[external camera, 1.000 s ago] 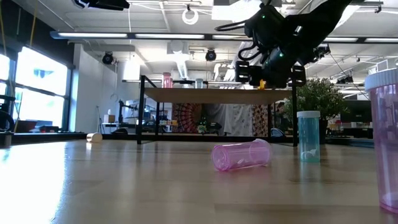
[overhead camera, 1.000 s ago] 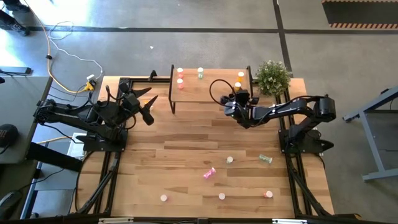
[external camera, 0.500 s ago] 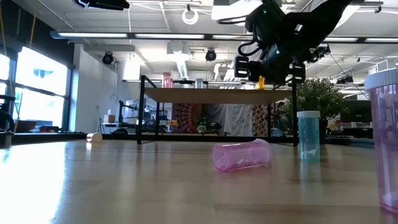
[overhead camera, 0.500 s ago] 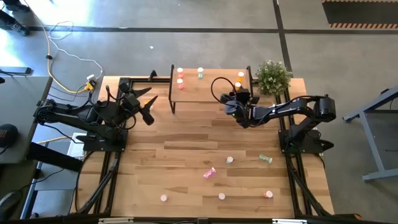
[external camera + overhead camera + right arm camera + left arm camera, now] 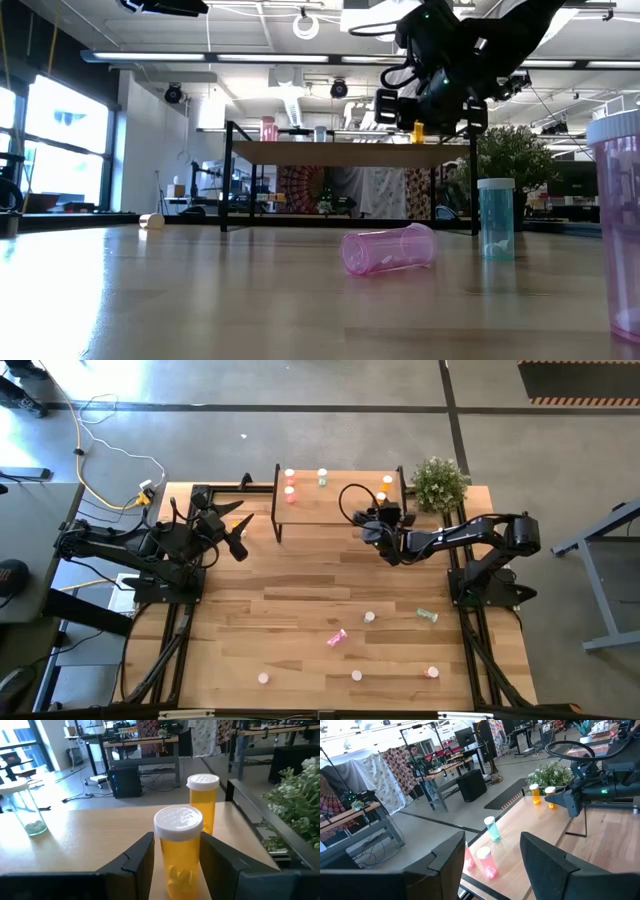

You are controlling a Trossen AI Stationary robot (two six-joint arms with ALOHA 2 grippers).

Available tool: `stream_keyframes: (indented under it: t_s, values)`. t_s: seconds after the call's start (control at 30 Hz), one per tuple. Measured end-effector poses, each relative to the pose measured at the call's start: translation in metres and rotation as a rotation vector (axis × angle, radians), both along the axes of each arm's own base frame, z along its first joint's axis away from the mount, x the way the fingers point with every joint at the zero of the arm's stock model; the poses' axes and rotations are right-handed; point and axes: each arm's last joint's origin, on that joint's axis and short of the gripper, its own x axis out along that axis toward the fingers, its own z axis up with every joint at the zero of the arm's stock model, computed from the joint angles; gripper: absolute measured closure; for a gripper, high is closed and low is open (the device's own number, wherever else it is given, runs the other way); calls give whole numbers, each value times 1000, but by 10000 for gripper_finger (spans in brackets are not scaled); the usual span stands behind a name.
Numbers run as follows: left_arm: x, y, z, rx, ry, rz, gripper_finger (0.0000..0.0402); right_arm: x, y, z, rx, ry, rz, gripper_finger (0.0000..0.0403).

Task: Pick and place medicine bottles onto shelf by color
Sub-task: Put the bottom yellow pill bottle on the shelf aligned with the other yellow pill bottle

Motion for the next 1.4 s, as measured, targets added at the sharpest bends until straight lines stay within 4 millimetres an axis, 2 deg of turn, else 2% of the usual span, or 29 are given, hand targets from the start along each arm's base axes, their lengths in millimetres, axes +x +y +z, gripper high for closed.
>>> stream_keyframes:
  t_s: [0.73, 1.4]
  values:
    - [0, 0, 0, 0, 0, 0, 222, 0, 0, 1, -4, -52, -18, 265]
    - [0, 0, 0, 0, 0, -1, 222, 3, -1, 12, -58, -94, -58, 265]
